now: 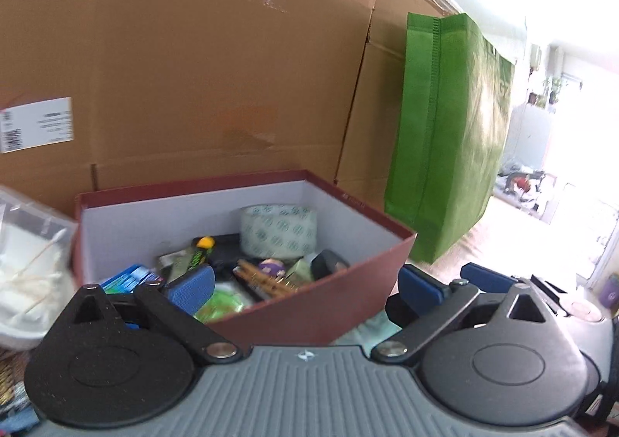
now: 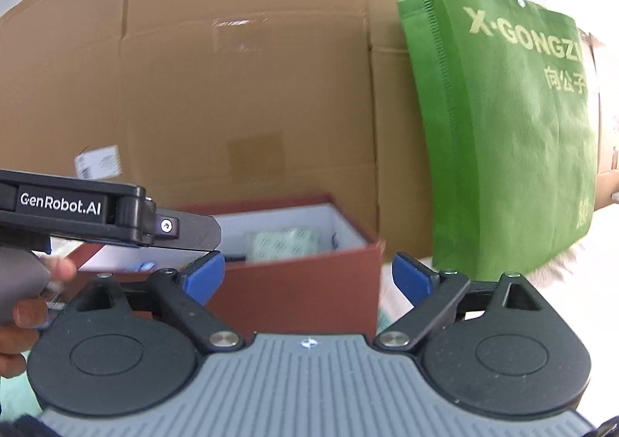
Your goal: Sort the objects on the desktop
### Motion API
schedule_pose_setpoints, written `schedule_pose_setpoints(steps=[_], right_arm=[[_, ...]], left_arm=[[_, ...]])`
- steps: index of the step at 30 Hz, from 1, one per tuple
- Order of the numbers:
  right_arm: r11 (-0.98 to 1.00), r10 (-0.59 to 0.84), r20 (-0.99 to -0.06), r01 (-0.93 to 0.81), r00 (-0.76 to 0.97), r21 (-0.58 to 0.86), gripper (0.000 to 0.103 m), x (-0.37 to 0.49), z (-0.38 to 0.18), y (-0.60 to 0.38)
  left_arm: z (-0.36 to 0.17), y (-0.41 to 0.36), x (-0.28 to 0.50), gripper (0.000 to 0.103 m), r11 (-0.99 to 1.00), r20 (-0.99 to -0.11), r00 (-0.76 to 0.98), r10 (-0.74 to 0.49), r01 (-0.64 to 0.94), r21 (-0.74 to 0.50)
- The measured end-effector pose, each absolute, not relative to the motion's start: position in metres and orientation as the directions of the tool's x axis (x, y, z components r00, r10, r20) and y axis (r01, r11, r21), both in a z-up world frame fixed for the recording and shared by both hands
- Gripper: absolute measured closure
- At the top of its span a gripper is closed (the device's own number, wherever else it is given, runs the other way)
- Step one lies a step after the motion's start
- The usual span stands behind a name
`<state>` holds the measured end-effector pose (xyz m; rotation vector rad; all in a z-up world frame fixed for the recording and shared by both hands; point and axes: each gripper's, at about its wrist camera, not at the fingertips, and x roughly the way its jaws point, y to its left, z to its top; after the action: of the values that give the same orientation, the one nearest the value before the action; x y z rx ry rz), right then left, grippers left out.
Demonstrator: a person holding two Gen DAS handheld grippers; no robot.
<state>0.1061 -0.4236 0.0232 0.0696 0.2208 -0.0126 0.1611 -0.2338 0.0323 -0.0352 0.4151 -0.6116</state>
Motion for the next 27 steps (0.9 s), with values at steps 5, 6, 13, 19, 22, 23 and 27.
schedule_pose_setpoints(steps=[5,6,13,19,22,23,27], right_arm=[[0.998,0.007,-0.275,0.009,0.961,0.057,0.005,0.081,0.015,-0.402],[0.999,0.005,-0.283,0.01,0.959,0.049,0.005,0.078,0.013,-0.397],[1.0,0.017,-0.336,-0.011,0.942,0.019,0.005,0.055,0.009,-0.373],[1.0,0.009,-0.391,-0.015,0.921,-0.012,0.005,0.04,0.003,-0.358],[0.999,-0.013,-0.399,-0.002,0.917,-0.036,0.005,0.031,0.002,-0.35],[0.999,-0.018,-0.406,0.001,0.914,-0.043,0.005,0.03,0.001,-0.349],[0.998,-0.044,-0.421,0.021,0.906,-0.06,0.005,0.023,0.0,-0.345]], left_arm=[[0.025,-0.215,0.122,0.0,0.861,-0.378,0.781,-0.496,0.499,-0.1],[0.024,-0.212,0.115,0.0,0.868,-0.381,0.788,-0.484,0.489,-0.09],[0.02,-0.196,0.08,0.0,0.901,-0.434,0.798,-0.419,0.424,-0.091],[0.013,-0.19,0.06,0.0,0.927,-0.478,0.807,-0.349,0.371,-0.051],[0.009,-0.19,0.05,0.0,0.939,-0.485,0.821,-0.302,0.345,-0.002],[0.008,-0.189,0.048,0.0,0.942,-0.484,0.824,-0.294,0.337,0.002],[0.006,-0.186,0.044,0.0,0.948,-0.501,0.82,-0.275,0.32,0.003]])
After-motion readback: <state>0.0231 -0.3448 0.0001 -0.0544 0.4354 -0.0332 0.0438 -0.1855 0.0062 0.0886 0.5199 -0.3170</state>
